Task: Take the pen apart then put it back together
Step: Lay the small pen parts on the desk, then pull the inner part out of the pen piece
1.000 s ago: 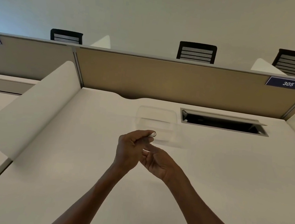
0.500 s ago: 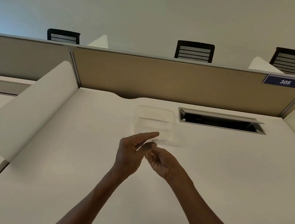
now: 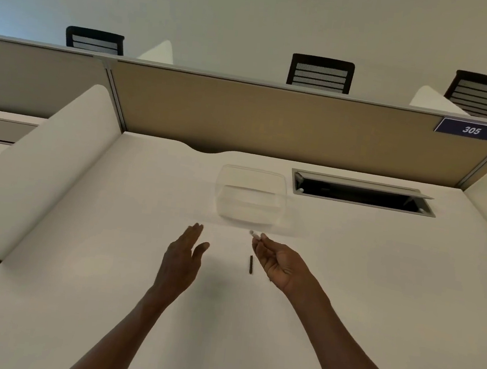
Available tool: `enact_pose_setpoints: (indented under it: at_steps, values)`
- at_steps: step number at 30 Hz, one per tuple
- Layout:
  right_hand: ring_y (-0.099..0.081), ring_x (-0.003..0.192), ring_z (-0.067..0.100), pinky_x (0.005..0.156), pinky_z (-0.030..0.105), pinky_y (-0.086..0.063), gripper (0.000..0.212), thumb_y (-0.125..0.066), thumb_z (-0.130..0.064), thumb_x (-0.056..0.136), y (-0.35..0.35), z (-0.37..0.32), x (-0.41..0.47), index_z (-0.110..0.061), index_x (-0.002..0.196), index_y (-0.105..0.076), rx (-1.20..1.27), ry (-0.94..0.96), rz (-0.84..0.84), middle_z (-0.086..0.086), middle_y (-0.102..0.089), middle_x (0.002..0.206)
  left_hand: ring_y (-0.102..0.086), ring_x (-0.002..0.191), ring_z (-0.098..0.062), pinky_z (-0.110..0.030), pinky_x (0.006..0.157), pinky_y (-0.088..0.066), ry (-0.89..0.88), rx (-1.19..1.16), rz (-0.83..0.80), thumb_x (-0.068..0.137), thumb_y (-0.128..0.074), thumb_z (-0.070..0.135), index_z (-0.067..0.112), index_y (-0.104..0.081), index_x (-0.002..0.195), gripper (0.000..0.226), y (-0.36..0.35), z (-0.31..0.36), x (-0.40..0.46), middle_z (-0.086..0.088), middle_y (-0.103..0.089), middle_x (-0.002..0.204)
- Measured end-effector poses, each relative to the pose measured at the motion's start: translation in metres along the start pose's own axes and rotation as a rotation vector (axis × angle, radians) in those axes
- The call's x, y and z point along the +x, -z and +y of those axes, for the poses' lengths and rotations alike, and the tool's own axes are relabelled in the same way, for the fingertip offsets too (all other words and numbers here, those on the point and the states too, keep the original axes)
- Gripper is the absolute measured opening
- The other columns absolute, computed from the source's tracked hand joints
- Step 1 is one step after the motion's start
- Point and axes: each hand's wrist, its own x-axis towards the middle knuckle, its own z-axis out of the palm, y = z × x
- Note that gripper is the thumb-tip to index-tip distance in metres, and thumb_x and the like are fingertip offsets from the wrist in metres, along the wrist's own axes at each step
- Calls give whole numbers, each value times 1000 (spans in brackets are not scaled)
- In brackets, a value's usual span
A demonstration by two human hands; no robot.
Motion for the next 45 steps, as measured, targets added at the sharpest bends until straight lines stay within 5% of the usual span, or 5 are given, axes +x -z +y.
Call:
enact_pose_setpoints:
  at_steps: [5, 15, 22, 32, 45]
  values:
    - [-72, 62, 27, 56, 25, -60, 5, -59, 8, 90, 8, -1, 10, 11, 86, -61, -79, 179, 125, 22, -66, 77, -1, 152, -24, -42, 123, -7, 133, 294, -190, 100, -44, 42, 5, -19, 153, 70, -13, -55, -14, -11, -9, 164]
    - [-71, 66, 24, 72, 31, -60, 33, -64, 8, 86, 5, 18, 29, -6, 114, -53, -513, 604, 347, 17, -64, 92, 4, 152, -20, -38, 123, -2, 141, 437, -171, 101, -29, 50, 8, -11, 155, 70, -19, -73, -20, -7, 1, 165]
    - [-71, 72, 15, 65, 17, -53, 27, -57, -4, 94, -14, 51, 39, -17, 117, -52, -1183, 1011, 129, -2, -65, 91, 5, 152, -19, -37, 123, -1, 138, 440, -173, 102, -28, 49, 8, -10, 155, 70, -19, -73, -20, -8, 2, 165]
    - [-59, 93, 7, 80, 6, -36, 31, -51, -14, 98, -23, 69, 35, -23, 127, -47, -1686, 1161, -126, -5, -63, 106, 6, 152, -19, -36, 123, 1, 129, 443, -163, 102, -26, 51, 8, -10, 155, 70, -21, -77, -21, -8, 1, 165]
    - [-63, 83, 9, 72, 5, -41, 34, -57, -12, 96, -30, 66, 28, -24, 124, -44, -1654, 1158, -97, -2, -67, 93, 7, 151, -19, -36, 123, 2, 123, 458, -163, 101, -23, 53, 9, -9, 155, 71, -23, -81, -21, -8, 3, 164]
